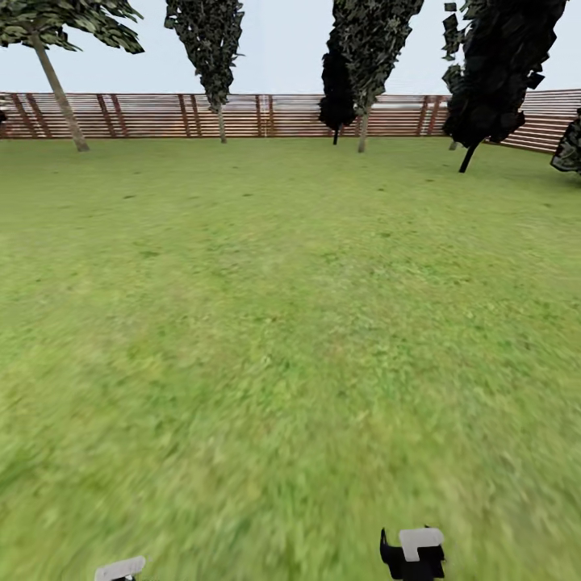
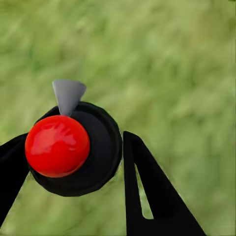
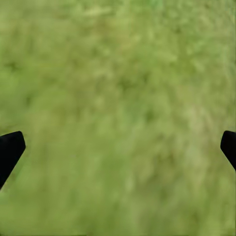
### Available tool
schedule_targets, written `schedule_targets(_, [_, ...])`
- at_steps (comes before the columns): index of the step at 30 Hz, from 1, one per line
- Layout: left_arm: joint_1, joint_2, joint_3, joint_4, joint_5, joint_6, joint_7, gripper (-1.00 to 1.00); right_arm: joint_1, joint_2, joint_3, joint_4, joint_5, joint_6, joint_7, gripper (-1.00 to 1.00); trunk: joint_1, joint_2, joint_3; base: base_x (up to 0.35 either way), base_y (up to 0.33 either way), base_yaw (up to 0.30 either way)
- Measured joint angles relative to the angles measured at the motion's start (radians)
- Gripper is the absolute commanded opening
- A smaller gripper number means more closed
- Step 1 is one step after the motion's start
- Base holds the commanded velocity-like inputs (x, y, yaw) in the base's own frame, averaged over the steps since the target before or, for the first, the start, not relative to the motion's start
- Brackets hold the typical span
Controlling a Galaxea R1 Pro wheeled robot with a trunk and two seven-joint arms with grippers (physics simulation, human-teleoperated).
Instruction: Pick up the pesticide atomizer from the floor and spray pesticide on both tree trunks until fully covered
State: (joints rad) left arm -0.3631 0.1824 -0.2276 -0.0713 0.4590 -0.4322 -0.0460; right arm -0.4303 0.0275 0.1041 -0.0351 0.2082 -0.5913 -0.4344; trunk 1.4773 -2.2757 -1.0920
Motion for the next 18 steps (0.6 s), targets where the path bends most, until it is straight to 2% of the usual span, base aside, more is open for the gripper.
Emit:
schedule_targets(14, [0.000, 0.000, 0.000, 0.000, 0.000, 0.000, 0.000, -1.00, 0.000, 0.000, 0.000, 0.000, 0.000, 0.000, 0.000, 1.00, 0.000, 0.000, -0.009, 0.125, 0.306, 0.272])
schedule_targets(18, [0.000, 0.000, 0.000, 0.000, 0.000, 0.001, 0.000, -1.00, 0.000, 0.000, 0.000, 0.000, 0.000, -0.001, 0.000, 1.00, 0.000, 0.000, -0.011, 0.085, 0.133, 0.272])
